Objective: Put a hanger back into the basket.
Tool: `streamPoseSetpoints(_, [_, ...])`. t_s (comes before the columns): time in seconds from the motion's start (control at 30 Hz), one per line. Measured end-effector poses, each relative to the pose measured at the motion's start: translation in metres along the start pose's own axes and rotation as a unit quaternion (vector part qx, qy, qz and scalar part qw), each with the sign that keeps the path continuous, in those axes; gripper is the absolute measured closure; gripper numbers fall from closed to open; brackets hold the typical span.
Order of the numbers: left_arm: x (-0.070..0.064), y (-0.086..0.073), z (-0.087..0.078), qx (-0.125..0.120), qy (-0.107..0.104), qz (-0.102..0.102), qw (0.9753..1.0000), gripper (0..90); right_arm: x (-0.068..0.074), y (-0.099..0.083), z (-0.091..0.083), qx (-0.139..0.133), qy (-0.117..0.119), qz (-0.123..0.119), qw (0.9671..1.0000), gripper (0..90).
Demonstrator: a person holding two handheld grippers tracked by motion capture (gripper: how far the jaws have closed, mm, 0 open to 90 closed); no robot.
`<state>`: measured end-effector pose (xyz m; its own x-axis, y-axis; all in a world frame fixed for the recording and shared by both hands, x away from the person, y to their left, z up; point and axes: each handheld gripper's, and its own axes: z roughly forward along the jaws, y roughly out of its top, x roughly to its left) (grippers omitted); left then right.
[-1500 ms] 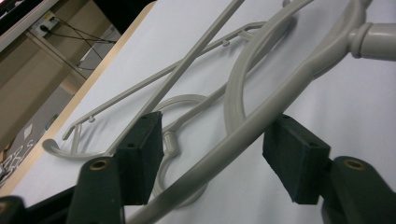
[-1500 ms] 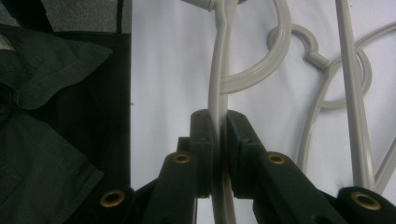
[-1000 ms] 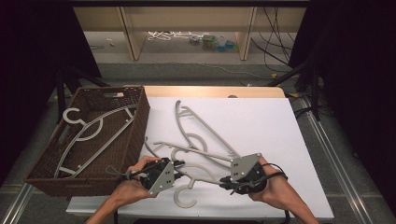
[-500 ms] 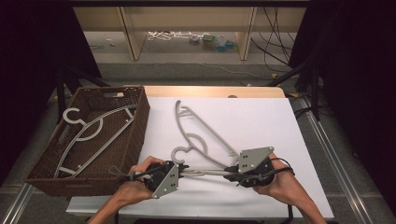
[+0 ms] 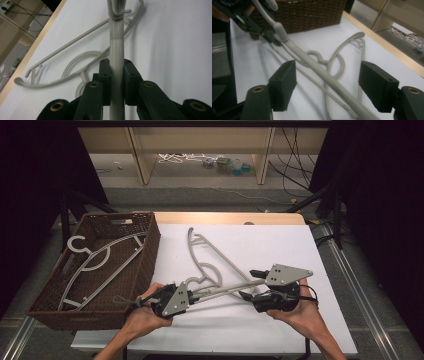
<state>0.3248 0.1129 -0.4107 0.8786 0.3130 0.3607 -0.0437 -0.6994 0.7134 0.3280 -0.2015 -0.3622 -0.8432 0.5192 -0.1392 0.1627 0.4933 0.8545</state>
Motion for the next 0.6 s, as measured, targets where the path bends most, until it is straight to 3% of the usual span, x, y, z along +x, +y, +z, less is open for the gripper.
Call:
streamPoseSetpoints(0.13, [0.007,-0.002,-0.003,-0.003,-0.001,-0.057,0.9984,79.4,0.003,-0.001,-0.003,-0.02,-0.019,0.014,0.9995,26.8])
streamPoseSetpoints(0.33, [0.017,-0.006,-0.007,-0.016,-0.002,-0.132,0.9911,79.4,0.013,-0.011,-0.007,-0.034,-0.029,0.042,0.9981,21.9])
streamPoseSetpoints(0.47, [0.021,-0.007,-0.014,-0.024,-0.005,-0.157,0.9874,79.4,0.015,-0.023,-0.005,-0.056,-0.042,0.055,0.996,21.9])
streamPoseSetpoints(0.5, [0.021,-0.007,-0.015,-0.032,-0.003,-0.17,0.9849,79.4,0.015,-0.026,-0.005,-0.059,-0.043,0.058,0.9956,21.9])
streamPoseSetpoints(0.53, [0.023,-0.007,-0.017,-0.033,-0.002,-0.172,0.9845,79.4,0.015,-0.028,-0.003,-0.066,-0.045,0.064,0.9948,21.9])
streamPoseSetpoints(0.6, [0.025,-0.007,-0.021,-0.044,-0.002,-0.188,0.9811,79.4,0.017,-0.032,-0.003,-0.064,-0.043,0.075,0.9942,21.5])
